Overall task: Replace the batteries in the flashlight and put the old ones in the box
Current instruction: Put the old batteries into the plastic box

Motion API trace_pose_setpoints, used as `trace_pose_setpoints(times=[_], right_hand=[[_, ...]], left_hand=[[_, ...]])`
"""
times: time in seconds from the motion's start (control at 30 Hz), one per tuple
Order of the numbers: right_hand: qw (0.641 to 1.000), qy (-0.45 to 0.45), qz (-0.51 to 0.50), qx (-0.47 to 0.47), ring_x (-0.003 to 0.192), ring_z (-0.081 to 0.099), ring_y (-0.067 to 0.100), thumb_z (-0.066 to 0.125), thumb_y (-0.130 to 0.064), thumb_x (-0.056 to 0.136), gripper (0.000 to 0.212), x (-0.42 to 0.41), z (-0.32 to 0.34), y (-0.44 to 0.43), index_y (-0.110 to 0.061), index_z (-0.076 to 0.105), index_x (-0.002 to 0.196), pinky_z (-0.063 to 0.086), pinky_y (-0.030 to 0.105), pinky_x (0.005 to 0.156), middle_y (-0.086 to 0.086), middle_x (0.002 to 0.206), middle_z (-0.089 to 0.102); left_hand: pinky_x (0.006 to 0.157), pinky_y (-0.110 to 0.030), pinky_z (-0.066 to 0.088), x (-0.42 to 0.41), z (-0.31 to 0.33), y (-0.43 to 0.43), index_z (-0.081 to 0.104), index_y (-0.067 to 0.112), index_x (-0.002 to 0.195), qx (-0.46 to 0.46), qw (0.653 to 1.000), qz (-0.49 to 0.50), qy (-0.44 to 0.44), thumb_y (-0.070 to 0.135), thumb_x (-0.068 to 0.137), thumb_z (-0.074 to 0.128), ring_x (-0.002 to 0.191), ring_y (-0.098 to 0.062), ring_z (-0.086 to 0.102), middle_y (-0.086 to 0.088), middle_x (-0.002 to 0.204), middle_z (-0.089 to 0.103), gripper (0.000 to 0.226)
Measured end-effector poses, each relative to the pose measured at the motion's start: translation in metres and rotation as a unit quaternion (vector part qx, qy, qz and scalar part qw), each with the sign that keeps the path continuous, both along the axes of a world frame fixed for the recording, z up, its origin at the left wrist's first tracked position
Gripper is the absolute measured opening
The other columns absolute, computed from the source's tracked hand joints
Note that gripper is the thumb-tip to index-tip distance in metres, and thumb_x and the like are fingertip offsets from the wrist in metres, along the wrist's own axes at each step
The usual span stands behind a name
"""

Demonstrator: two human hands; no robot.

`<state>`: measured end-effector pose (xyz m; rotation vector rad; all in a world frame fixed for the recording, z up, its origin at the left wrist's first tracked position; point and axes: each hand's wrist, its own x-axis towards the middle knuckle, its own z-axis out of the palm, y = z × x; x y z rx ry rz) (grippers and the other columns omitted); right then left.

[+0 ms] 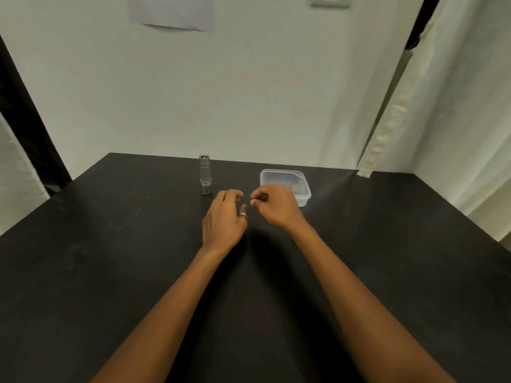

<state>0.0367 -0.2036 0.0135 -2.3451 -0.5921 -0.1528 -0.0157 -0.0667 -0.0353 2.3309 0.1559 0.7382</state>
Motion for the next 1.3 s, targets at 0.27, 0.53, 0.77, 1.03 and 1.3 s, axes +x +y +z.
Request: trace_pose_setpoints(times=[0.27,0.53,0.77,1.03,1.3], right_hand=[[0.959,0.096,0.11,-0.243,0.114,0.066,0.017,0.069,-0.009,0.089,0.056,-0.008,0.018,-0.097,-0.024,0.06,0.142,0.05,0.028,0.098,0.002,0.138,0.064],[0.933,0.074,0.134,-0.325,0.12,0.062,0.019,0.071,-0.013,0.092,0.047,0.003,0.004,-0.093,-0.027,0.065,0.137,0.049,0.041,0.109,-0.002,0.135,0.065],[0.996,0.033,0.041,-0.069,0.1,0.065,0.008,0.081,-0.029,0.084,0.035,0.013,0.018,-0.091,-0.022,0.069,0.117,0.054,0.021,0.087,-0.006,0.113,0.07],[0.988,-0.042,-0.084,-0.121,0.07,0.055,0.017,0.069,-0.033,0.089,0.021,0.043,0.034,-0.043,-0.014,0.063,0.082,0.039,0.027,0.055,0.001,0.077,0.061],[0.951,0.013,-0.1,-0.291,0.079,0.059,0.023,0.066,-0.025,0.089,0.019,0.064,0.025,-0.005,-0.013,0.061,0.103,0.045,0.034,0.065,0.002,0.08,0.056]], left_hand=[[0.099,-0.046,0.052,0.015,0.005,-0.05,0.042,0.019,0.147,-0.032,0.997,-0.057,0.047,0.022,0.097,0.065,0.131,-0.026,0.051,-0.007,0.146,0.045,0.055],[0.097,-0.043,0.051,0.042,0.008,-0.049,0.037,0.026,0.152,-0.001,0.993,-0.051,0.109,0.021,0.098,0.064,0.122,-0.033,0.054,-0.015,0.142,0.044,0.06],[0.088,-0.047,0.054,0.04,0.0,-0.05,0.052,0.021,0.128,-0.022,0.996,-0.04,0.078,0.029,0.099,0.063,0.107,-0.032,0.059,-0.011,0.126,0.055,0.031],[0.074,-0.031,0.052,0.033,-0.008,-0.04,0.053,0.023,0.111,-0.058,0.996,-0.05,0.033,0.03,0.098,0.067,0.093,-0.023,0.064,-0.004,0.11,0.065,0.02],[0.059,-0.011,0.048,0.029,-0.018,-0.022,0.051,0.03,0.103,-0.092,0.988,-0.117,0.036,0.025,0.098,0.068,0.078,-0.005,0.063,0.007,0.097,0.065,0.019]])
